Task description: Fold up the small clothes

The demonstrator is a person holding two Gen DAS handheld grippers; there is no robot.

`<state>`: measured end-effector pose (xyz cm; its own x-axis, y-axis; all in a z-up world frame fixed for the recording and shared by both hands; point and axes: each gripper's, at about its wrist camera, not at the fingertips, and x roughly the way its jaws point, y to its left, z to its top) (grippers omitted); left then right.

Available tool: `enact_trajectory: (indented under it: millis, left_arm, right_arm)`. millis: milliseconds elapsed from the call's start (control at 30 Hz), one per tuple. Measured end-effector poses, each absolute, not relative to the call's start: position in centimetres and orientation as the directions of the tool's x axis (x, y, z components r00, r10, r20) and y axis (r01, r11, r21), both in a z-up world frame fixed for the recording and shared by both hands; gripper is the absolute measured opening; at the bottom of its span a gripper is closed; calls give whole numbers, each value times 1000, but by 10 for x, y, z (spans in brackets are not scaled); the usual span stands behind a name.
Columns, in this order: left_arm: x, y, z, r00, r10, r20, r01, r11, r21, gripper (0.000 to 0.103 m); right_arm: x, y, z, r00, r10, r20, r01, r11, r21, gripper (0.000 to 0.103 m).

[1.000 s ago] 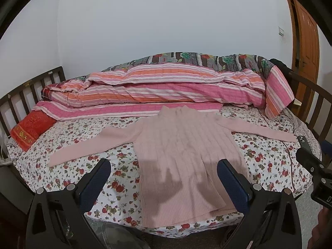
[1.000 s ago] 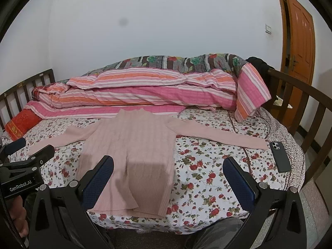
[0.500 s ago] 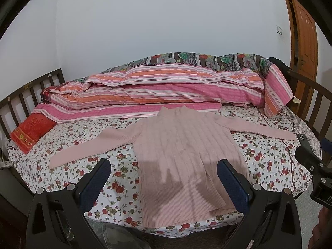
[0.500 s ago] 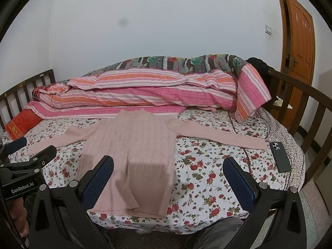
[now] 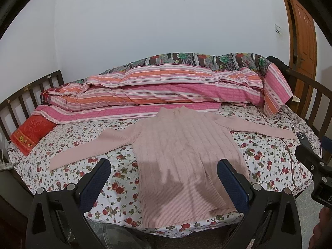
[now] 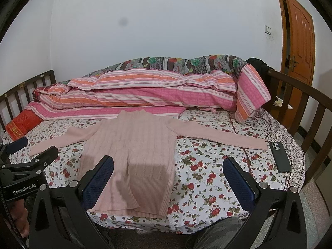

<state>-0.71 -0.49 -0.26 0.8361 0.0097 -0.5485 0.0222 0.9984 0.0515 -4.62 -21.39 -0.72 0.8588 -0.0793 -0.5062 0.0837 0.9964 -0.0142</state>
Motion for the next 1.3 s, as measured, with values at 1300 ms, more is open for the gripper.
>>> enact_trajectory:
  millis: [1300]
  left_arm:
    - [37, 27, -28, 838, -18, -546, 19, 1000, -5, 103]
  right_arm:
    - [3, -208, -48, 818, -103, -565, 98, 994, -39, 103]
